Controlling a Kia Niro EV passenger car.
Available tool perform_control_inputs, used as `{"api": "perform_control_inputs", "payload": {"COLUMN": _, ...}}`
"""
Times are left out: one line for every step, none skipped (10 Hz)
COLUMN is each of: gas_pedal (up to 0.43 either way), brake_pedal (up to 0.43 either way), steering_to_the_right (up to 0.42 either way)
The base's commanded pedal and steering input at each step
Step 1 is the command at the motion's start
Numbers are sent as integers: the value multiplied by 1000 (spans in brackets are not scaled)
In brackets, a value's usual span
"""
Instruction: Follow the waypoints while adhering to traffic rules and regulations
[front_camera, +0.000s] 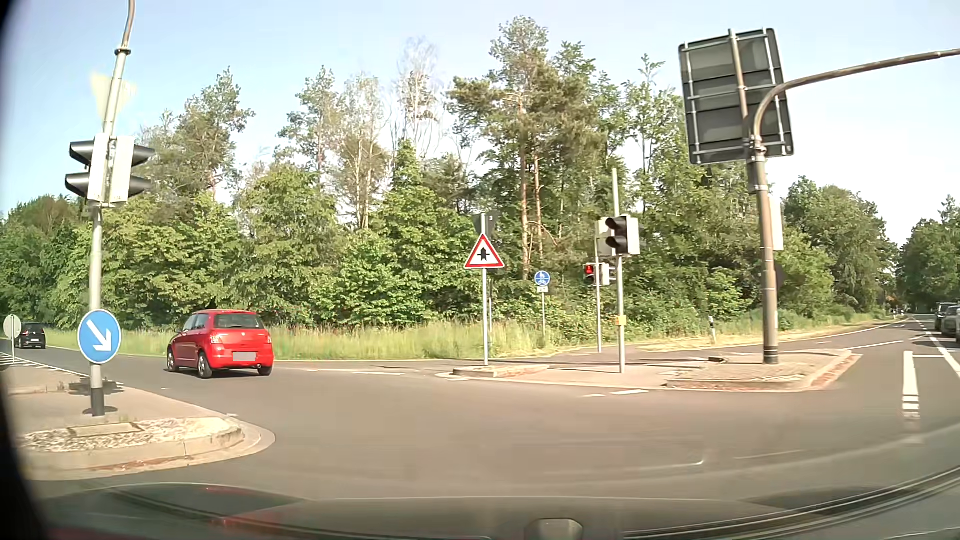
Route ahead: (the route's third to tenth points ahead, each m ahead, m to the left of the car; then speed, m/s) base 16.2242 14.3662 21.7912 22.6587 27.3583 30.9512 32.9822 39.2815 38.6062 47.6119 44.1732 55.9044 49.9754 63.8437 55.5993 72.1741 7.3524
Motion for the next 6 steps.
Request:
{"api": "perform_control_inputs", "payload": {"gas_pedal": 47, "brake_pedal": 30, "steering_to_the_right": -179}}
{"api": "perform_control_inputs", "payload": {"gas_pedal": 47, "brake_pedal": 30, "steering_to_the_right": -185}}
{"api": "perform_control_inputs", "payload": {"gas_pedal": 47, "brake_pedal": 30, "steering_to_the_right": -195}}
{"api": "perform_control_inputs", "payload": {"gas_pedal": 47, "brake_pedal": 30, "steering_to_the_right": -204}}
{"api": "perform_control_inputs", "payload": {"gas_pedal": 67, "brake_pedal": 30, "steering_to_the_right": -215}}
{"api": "perform_control_inputs", "payload": {"gas_pedal": 67, "brake_pedal": 30, "steering_to_the_right": -226}}
